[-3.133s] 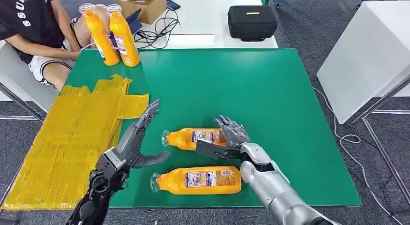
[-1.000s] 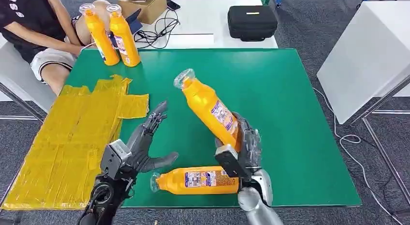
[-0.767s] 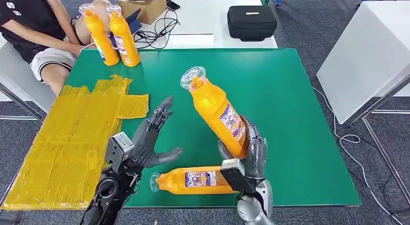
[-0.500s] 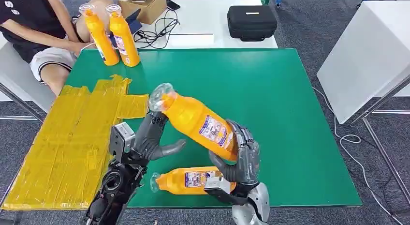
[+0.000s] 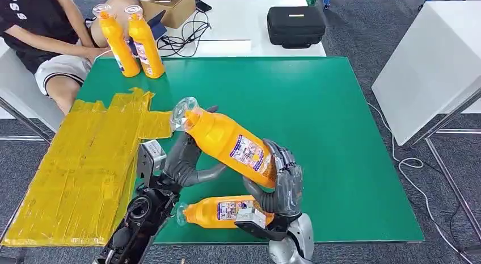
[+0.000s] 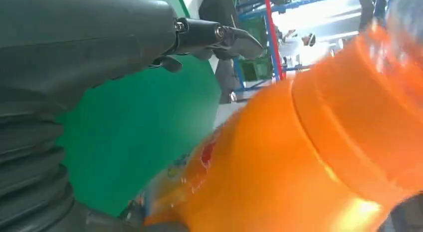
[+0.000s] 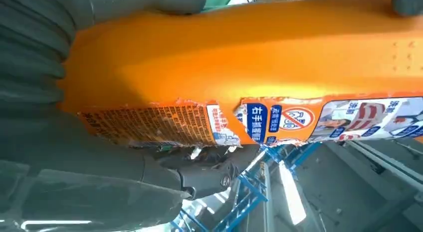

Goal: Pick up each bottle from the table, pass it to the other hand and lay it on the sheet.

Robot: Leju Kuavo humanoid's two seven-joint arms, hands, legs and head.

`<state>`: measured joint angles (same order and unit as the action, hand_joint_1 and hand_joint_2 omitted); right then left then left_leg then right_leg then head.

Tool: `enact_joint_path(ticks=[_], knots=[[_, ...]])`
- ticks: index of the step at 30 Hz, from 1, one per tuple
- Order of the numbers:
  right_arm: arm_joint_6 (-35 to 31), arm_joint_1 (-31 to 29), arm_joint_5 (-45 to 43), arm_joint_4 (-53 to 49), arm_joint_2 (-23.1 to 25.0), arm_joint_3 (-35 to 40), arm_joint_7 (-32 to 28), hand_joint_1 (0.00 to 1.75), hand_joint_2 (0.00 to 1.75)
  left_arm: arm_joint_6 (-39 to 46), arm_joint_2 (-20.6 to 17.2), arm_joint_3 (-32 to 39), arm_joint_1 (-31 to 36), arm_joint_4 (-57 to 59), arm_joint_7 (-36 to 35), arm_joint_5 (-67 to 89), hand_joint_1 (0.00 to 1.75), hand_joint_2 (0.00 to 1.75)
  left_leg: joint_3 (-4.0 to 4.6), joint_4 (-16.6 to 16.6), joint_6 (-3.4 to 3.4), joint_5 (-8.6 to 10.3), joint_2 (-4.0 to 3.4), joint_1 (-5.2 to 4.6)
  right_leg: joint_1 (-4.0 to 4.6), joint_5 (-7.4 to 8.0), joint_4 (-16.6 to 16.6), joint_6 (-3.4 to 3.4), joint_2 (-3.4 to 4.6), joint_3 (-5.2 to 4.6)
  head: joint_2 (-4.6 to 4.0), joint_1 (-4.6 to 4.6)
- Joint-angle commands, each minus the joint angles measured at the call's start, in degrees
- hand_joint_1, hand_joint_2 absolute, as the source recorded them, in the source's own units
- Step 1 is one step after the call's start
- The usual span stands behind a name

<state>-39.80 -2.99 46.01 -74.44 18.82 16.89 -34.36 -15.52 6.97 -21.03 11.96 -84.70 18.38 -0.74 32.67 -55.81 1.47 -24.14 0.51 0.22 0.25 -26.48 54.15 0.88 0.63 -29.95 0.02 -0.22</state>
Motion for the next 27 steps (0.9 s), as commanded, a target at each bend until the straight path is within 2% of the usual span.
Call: enact_joint_path(ticks=[1, 2, 4, 10, 15, 17, 21, 25, 26, 27], knots=[[-0.2, -3.8, 4.4, 8.0, -0.1, 1.1, 1.3, 1.75, 1.75, 2.0, -0.3, -5.2, 3.3, 4.4, 0.0, -2.9, 0.00, 1.75, -0.52, 0.0, -0.10, -0.22, 0.02, 0.12, 0.13, -0.17, -0.1, 0.10, -0.19, 0.62, 0.00, 0.00], [-0.2, -4.3, 4.7, 9.2, -0.7, 2.7, 2.7, 1.75, 1.75, 2.3, -0.5, -5.1, 2.9, 3.8, 0.0, -3.8, 0.00, 1.75, -0.18, 0.0, -0.04, -0.04, 0.02, 0.04, 0.05, -0.03, -0.1, 0.04, -0.10, 0.23, 0.00, 0.00], [-0.2, -4.8, 3.8, 11.9, -1.2, 4.4, 4.1, 1.75, 1.75, 2.2, -0.8, -4.4, 2.0, 3.4, 0.1, -5.9, 0.00, 1.75, -0.29, 0.1, -0.06, -0.09, -0.04, 0.06, 0.07, -0.05, -0.1, 0.05, -0.06, 0.32, 0.00, -0.02], [-0.2, -5.1, 0.2, 16.5, -1.9, 5.0, 2.9, 1.75, 1.75, 2.0, 0.0, -3.2, -0.4, 3.5, 1.6, -7.9, 0.00, 1.75, -0.21, 0.1, -0.03, -0.03, -0.05, 0.03, 0.05, -0.01, -0.1, 0.04, -0.01, 0.23, 0.00, -0.02], [3.0, -6.1, -6.1, 16.4, -5.8, 13.7, 6.8, 1.75, 1.75, 1.2, -0.3, -2.6, -0.6, 3.3, 2.1, -10.9, 0.00, 1.75, -0.36, 0.1, -0.03, -0.12, -0.08, 0.06, 0.08, -0.05, -0.2, 0.09, -0.01, 0.42, 0.00, 0.00], [2.5, -7.1, -7.4, 18.1, -6.1, 15.6, 7.0, 1.75, 1.75, 1.3, -0.7, -2.2, -0.3, 3.0, 1.9, -12.3, 0.00, 1.75, -0.13, 0.1, -0.01, -0.01, -0.01, 0.01, 0.02, 0.00, -0.1, 0.04, -0.05, 0.16, 0.00, 0.00], [1.5, -7.9, -8.9, 20.5, -5.8, 18.0, 7.5, 1.75, 1.75, 2.2, -0.4, -1.1, -1.7, 1.6, 1.8, -14.9, 0.00, 1.75, -0.32, 0.1, -0.05, -0.08, -0.09, 0.05, 0.06, -0.02, -0.2, 0.07, 0.00, 0.36, 0.00, 0.00], [5.3, -7.6, -12.9, 20.4, -5.7, 18.6, 7.8, 1.75, 1.75, 1.7, 0.2, -1.4, -3.9, 1.3, 2.1, -14.9, 0.00, 1.75, -0.34, 0.1, -0.05, -0.11, -0.08, 0.04, 0.06, -0.07, -0.2, 0.06, -0.01, 0.39, 0.00, -0.02], [5.8, -7.6, -13.6, 20.3, -5.9, 18.7, 7.5, 1.75, 1.75, 1.6, 0.3, -1.5, -3.9, 1.6, 2.2, -14.7, 0.54, 1.75, -0.39, 0.1, -0.06, -0.15, -0.08, 0.05, 0.06, -0.10, -0.2, 0.07, -0.03, 0.45, 0.00, 0.00], [5.8, -7.7, -13.8, 20.0, -6.0, 18.8, 7.2, 1.75, 1.75, 1.6, 0.4, -1.8, -3.8, 1.7, 2.3, -14.3, 0.98, 1.75, -0.43, 0.1, -0.07, -0.18, -0.05, 0.07, 0.09, -0.13, -0.2, 0.07, -0.07, 0.49, 0.00, 0.00]])
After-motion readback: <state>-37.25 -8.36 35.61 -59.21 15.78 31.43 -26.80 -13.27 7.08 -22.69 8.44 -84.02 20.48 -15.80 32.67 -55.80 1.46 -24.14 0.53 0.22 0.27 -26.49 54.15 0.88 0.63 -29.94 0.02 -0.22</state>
